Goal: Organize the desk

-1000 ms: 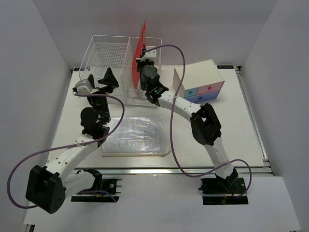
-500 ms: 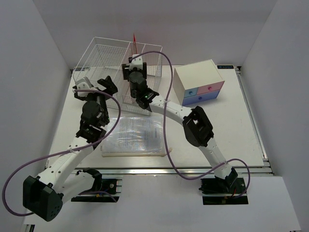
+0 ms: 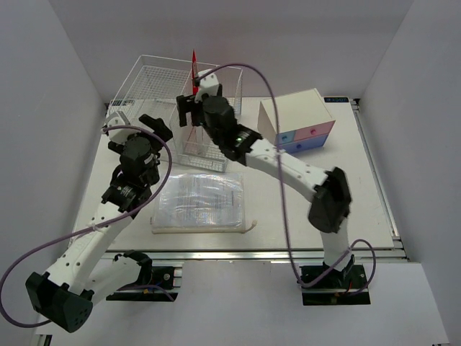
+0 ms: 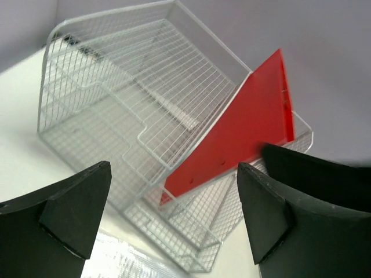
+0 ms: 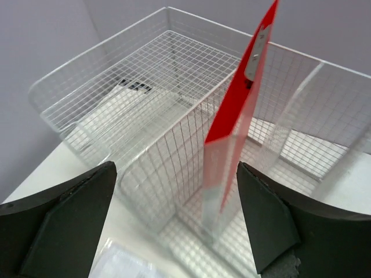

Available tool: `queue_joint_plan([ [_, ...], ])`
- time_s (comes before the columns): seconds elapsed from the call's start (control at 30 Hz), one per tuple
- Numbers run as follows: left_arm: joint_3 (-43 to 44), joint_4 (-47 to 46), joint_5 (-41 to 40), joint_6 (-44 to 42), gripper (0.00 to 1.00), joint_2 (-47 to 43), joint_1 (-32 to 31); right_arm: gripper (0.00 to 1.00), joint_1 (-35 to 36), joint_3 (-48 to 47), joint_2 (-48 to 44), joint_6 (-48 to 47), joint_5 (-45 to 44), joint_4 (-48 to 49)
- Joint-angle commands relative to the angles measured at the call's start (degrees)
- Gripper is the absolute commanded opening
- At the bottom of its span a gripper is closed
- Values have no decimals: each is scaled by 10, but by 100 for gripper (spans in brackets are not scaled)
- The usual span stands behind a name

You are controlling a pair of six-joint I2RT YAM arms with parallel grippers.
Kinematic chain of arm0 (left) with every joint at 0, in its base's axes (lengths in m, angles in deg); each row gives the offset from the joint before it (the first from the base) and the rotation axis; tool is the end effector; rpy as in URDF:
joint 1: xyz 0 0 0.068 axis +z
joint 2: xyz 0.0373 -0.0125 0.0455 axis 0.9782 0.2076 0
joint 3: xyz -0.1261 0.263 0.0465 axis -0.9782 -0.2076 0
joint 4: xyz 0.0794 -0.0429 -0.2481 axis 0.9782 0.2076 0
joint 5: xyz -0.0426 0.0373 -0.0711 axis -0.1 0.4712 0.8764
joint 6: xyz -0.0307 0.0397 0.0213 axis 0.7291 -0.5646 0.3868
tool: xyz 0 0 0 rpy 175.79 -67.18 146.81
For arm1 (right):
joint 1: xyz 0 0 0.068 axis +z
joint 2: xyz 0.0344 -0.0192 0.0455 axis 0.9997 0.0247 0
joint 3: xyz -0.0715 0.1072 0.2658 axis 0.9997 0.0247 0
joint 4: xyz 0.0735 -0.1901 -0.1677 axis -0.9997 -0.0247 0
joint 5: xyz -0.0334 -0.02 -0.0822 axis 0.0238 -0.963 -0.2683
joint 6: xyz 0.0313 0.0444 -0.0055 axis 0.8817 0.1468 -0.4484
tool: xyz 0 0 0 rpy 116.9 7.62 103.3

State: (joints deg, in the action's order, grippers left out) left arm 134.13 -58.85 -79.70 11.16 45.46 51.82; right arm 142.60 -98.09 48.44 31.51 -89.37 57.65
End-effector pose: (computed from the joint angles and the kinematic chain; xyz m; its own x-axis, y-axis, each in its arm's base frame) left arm 0.1942 -0.0677 0.3944 0.1001 -0.4691 -0.8775 -0.2779 0.8336 -0.4773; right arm 0.3104 0.3991 0.4122 -0.0258 0.1100 -0.9936 -0.4522 0.8852 0.1097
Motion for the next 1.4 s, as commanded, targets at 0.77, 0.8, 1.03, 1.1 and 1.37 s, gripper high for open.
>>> queue_joint_plan([
  [0.77, -144, 260, 244, 219, 98, 167, 20, 89, -93, 545, -263, 301, 231, -171],
  [0.8, -149, 253, 244, 218, 98, 171, 23, 89, -101, 546, -256, 303, 252, -161],
  [1.03, -186, 228, 261, 216, 98, 202, 31, 89, -130, 555, -188, 326, 334, -127],
  [1.1, -189, 223, 269, 217, 98, 211, 31, 89, -132, 557, -170, 329, 353, -120],
  [1.37, -192, 209, 297, 198, 98, 255, 31, 74, -140, 581, -122, 356, 496, -23],
])
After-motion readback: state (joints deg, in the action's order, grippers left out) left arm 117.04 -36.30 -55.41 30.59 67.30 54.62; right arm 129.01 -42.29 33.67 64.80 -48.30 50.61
